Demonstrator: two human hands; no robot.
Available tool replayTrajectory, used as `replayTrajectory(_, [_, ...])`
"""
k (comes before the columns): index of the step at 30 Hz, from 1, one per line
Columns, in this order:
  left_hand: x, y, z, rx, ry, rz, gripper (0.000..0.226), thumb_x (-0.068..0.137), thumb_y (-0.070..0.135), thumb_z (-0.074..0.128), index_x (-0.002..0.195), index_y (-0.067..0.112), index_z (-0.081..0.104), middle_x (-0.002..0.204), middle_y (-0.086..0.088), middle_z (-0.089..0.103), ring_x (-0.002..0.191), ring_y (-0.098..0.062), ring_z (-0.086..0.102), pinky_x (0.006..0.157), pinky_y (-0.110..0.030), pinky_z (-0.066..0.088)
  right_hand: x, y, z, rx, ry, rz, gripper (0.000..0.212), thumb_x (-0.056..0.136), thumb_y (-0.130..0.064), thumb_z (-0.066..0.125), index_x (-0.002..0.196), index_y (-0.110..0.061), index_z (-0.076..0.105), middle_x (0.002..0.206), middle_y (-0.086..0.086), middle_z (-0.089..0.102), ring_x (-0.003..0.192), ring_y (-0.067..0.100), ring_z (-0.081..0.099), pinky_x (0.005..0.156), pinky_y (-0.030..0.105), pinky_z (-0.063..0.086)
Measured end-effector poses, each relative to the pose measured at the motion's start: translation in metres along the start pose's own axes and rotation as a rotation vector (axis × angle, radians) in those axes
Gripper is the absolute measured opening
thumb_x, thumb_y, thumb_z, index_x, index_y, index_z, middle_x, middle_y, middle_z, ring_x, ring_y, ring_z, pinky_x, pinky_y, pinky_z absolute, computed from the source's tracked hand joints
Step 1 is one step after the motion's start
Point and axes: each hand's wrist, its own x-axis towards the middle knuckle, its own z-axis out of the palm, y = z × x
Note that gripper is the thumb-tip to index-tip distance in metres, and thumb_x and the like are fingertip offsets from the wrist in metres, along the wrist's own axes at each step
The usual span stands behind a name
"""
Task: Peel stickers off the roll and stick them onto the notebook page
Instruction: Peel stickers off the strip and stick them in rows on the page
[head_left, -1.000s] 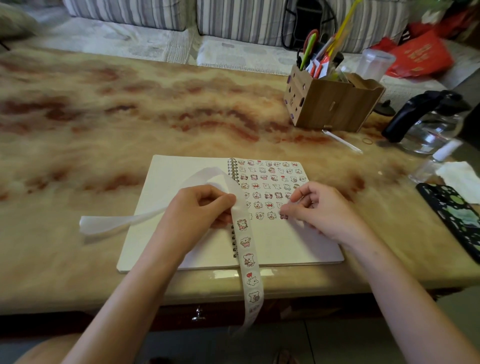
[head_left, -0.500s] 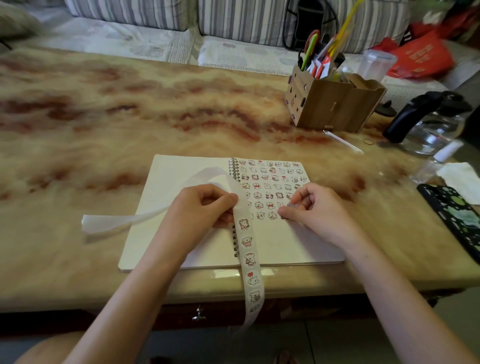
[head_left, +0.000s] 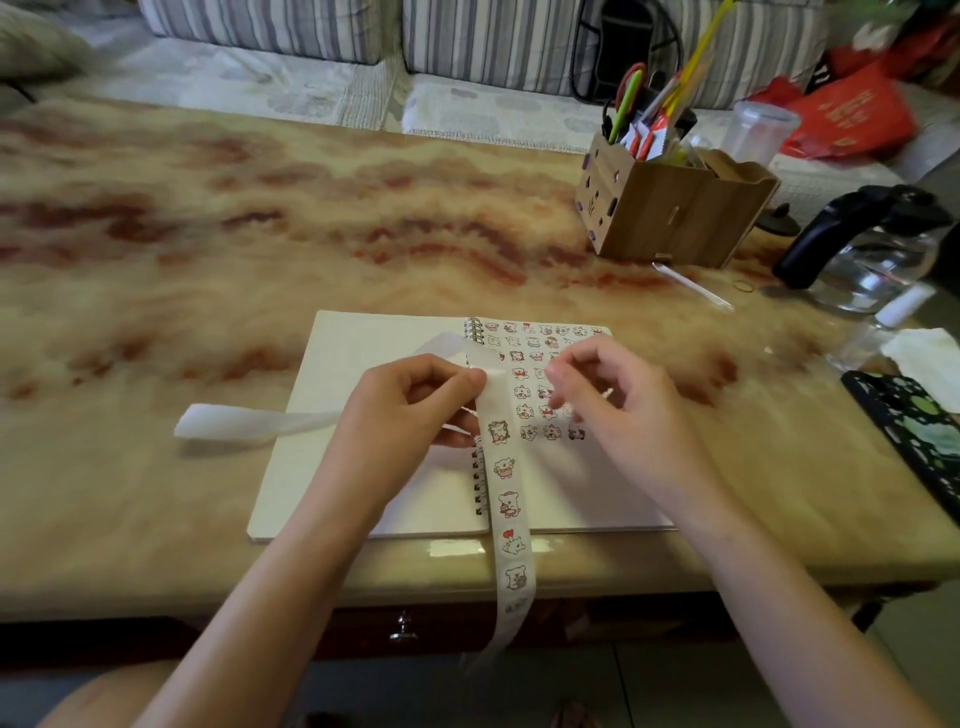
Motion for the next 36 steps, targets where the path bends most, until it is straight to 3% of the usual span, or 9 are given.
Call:
replayTrajectory(2, [0.001,-0.001,0.0,0.002,0.025,0.017,0.011,0.087,0.011,0.063,0.079,0.006,0.067,0.064,0.0,0.069,0.057,-0.008,0.065,0.057,-0.02,0.056,-0.007,-0.013,0.008,0.126,-0.094,-0.002,0.007,0.086,-0.028,0.065,0.084,-0.022,0.066,0.078,0.0,0.07,0.072,0.017,0.064,0.069,0.035,0.052])
replayTrajectory(4, [0.003,-0.002,0.0,0.004,0.054,0.031,0.01,0.087,0.012,0.063,0.081,0.006,0.068,0.067,-0.005,0.069,0.058,-0.009,0.066,0.058,-0.021,0.056,-0.01,-0.015,0.015,0.18,-0.139,-0.011,0.005,0.082,-0.022,0.071,0.083,-0.019,0.068,0.077,-0.001,0.071,0.075,0.022,0.065,0.073,0.04,0.053])
replayTrajectory(8, [0.004,-0.003,-0.002,-0.01,0.086,0.048,0.011,0.088,0.014,0.063,0.083,0.005,0.068,0.064,-0.002,0.069,0.059,-0.01,0.066,0.057,-0.021,0.056,-0.009,-0.014,0.02,0.282,-0.172,0.027,0.015,0.076,-0.007,0.076,0.083,-0.018,0.069,0.075,-0.002,0.071,0.071,0.011,0.065,0.069,0.025,0.053])
replayTrajectory(14, [0.002,0.0,0.0,-0.07,0.04,0.023,0.02,0.091,0.017,0.058,0.083,0.0,0.066,0.067,-0.004,0.069,0.059,-0.011,0.066,0.057,-0.022,0.056,-0.009,-0.015,0.02,0.34,-0.133,0.045,0.019,0.079,0.0,0.072,0.084,-0.018,0.071,0.071,-0.003,0.071,0.067,0.009,0.065,0.067,0.019,0.053])
replayTrajectory(17, [0.001,0.0,0.0,-0.076,0.01,0.001,0.024,0.091,0.02,0.058,0.083,-0.001,0.067,0.072,-0.01,0.07,0.062,-0.014,0.067,0.062,-0.026,0.058,-0.009,-0.016,0.018,0.321,-0.11,0.026,0.019,0.078,0.001,0.072,0.083,-0.018,0.071,0.07,-0.003,0.071,0.065,0.009,0.065,0.068,0.019,0.053])
replayTrajectory(23, [0.0,-0.001,-0.001,-0.045,-0.071,-0.064,0.008,0.083,0.011,0.068,0.081,0.003,0.069,0.074,-0.012,0.074,0.07,-0.019,0.069,0.071,-0.031,0.06,-0.008,-0.013,0.017,0.313,-0.078,0.022,0.016,0.079,0.001,0.071,0.083,-0.014,0.072,0.072,0.0,0.072,0.067,0.009,0.066,0.069,0.021,0.054])
replayTrajectory(27, [0.001,-0.002,-0.003,-0.025,-0.11,-0.076,0.01,0.084,0.012,0.067,0.081,0.003,0.071,0.076,-0.014,0.073,0.069,-0.019,0.068,0.073,-0.03,0.06,-0.009,-0.012,0.018,0.293,-0.077,0.022,0.017,0.078,0.001,0.071,0.082,-0.016,0.072,0.076,0.005,0.073,0.068,0.011,0.067,0.07,0.022,0.055])
replayTrajectory(36, [-0.001,-0.001,-0.003,-0.013,-0.117,-0.036,0.008,0.082,0.013,0.068,0.078,0.007,0.072,0.077,-0.015,0.073,0.069,-0.017,0.067,0.073,-0.029,0.059,-0.008,-0.011,0.017,0.289,-0.102,0.045,0.017,0.08,0.0,0.071,0.081,-0.016,0.071,0.069,-0.001,0.07,0.064,0.007,0.064,0.065,0.018,0.051])
